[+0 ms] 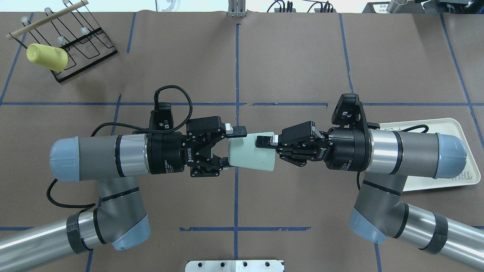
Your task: Left arm grabs green cup and hands to right arm on tray
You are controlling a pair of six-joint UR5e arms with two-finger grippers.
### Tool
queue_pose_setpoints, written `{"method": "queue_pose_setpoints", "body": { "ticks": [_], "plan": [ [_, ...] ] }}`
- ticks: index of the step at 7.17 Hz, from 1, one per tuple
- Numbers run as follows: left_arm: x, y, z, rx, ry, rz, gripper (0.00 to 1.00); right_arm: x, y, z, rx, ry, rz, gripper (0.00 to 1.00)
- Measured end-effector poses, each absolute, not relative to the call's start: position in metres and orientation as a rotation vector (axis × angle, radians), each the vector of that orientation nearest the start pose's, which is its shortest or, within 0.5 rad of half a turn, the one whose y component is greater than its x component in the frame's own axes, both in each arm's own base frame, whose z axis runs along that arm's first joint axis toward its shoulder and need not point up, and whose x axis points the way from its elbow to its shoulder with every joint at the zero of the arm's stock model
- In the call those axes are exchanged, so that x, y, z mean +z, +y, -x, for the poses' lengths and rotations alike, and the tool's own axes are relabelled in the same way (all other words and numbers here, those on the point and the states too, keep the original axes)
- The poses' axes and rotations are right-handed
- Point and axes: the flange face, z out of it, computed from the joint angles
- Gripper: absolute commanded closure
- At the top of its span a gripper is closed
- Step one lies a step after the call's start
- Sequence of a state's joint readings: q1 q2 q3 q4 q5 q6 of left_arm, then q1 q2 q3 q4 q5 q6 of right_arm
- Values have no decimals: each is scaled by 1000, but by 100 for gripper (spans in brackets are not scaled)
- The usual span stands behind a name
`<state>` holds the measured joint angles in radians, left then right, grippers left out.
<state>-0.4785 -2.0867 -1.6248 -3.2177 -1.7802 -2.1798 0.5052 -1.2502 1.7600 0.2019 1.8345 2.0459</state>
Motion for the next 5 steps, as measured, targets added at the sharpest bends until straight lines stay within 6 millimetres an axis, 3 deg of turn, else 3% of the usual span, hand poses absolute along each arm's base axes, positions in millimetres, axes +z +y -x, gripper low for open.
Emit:
{"method": "queue_pose_setpoints", "body": {
  "ticks": [3, 5],
  "plan": [
    [209, -445, -420, -552, 2057, 87, 0, 239, -331, 373, 241, -2229, 104, 100],
    [233, -501, -399, -588, 1829, -28, 0, 241, -356, 373, 310, -2093, 88, 100]
  ]
}}
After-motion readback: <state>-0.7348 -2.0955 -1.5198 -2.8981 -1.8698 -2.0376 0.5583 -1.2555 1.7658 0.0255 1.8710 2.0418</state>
